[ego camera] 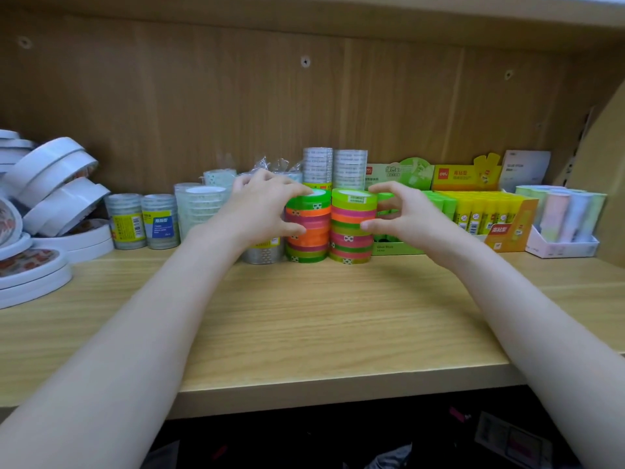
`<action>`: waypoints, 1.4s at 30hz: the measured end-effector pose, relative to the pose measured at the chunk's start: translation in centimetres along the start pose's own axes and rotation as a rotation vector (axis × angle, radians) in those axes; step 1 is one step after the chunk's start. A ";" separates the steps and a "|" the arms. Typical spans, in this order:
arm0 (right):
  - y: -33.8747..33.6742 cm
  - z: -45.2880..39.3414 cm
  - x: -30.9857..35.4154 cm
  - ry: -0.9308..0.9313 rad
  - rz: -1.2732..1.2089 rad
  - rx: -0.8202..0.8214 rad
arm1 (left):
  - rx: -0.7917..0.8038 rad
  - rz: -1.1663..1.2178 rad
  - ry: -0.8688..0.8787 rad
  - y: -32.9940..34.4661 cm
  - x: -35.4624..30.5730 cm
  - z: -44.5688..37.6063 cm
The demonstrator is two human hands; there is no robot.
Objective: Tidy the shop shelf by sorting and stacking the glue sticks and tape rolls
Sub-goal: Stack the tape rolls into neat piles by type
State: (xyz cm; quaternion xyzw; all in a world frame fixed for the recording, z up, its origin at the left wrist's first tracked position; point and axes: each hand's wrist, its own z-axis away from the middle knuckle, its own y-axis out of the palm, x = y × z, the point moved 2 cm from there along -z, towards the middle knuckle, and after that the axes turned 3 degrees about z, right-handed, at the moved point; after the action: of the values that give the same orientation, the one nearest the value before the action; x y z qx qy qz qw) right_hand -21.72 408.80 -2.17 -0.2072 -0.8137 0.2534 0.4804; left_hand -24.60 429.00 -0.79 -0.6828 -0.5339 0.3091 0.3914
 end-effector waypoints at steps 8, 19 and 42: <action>0.2 0.2 -0.1 -0.043 -0.001 -0.022 | -0.022 -0.017 0.003 0.2 0.1 0.0; 0.5 0.3 0.3 -0.111 0.041 -0.134 | -0.056 -0.033 0.012 0.4 0.0 -0.1; 1.7 0.4 -0.6 -0.152 0.287 0.048 | -0.059 -0.235 0.062 1.4 -0.3 0.5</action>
State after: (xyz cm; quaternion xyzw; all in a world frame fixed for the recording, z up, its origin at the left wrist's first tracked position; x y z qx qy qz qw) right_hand -21.62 409.73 -3.81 -0.2899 -0.8035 0.3537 0.3811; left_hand -24.38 428.65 -2.23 -0.6362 -0.6066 0.2239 0.4210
